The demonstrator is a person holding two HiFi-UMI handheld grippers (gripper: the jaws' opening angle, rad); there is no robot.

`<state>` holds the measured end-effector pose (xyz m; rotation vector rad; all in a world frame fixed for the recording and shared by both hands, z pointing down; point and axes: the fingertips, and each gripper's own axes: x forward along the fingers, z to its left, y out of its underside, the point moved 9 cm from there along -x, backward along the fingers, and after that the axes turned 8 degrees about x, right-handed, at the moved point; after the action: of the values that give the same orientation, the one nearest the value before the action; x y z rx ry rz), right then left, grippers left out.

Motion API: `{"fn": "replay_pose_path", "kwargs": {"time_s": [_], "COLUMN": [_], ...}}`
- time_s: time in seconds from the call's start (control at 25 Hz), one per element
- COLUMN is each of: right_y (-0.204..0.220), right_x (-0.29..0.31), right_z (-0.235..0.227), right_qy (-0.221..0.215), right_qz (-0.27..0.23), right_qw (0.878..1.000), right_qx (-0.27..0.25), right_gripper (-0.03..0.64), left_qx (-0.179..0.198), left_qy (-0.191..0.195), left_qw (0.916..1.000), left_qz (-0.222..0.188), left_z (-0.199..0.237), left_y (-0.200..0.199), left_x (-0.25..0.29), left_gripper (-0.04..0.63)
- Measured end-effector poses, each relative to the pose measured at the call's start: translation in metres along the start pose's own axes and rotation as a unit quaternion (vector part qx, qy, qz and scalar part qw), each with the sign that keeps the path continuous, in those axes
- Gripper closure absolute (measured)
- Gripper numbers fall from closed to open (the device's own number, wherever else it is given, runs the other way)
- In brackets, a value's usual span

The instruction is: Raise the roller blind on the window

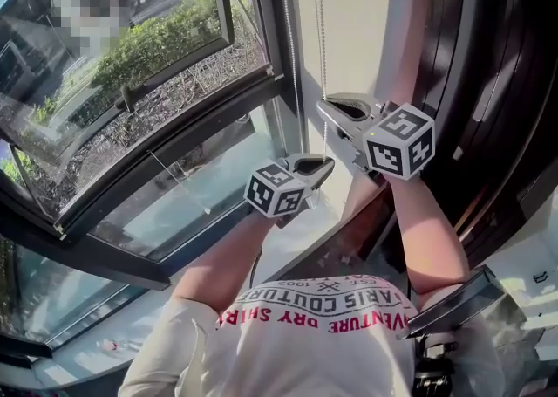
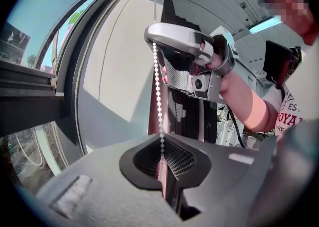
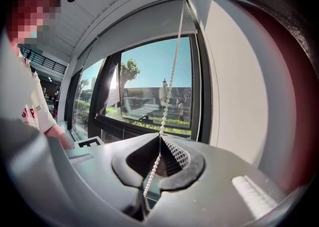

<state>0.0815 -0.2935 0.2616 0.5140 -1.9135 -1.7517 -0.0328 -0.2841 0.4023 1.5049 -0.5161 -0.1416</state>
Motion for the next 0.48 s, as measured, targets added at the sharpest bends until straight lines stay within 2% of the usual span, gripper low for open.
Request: {"fn": "replay_pose_path", "kwargs": {"time_s": [0.12,0.32,0.48], "right_y": [0.020,0.069,0.100], "right_x": [0.002,0.011,0.012], "right_z": [0.002,0.004,0.009], "right_qy": [0.004,0.007,0.003], "right_qz": [0.022,0.069,0.079], "right_qw": [1.000,0.997,0.996], "right_qx": [0.005,0.023,0.051], "right_gripper": [0.603,0.604,0.606], "left_qx": [-0.009,-0.014,-0.026], "left_qy": [0.005,0.012,0.013], "left_qw": [0.9997,0.9960,0.9916], "left_qz": [0.024,0.087,0.126], "left_z": [-0.005,-0.014,-0.015], "left_y": [0.019,0.066,0.094], "left_x": [0.004,0.011,0.012], "left_gripper": [0.588,0.588,0.589]}}
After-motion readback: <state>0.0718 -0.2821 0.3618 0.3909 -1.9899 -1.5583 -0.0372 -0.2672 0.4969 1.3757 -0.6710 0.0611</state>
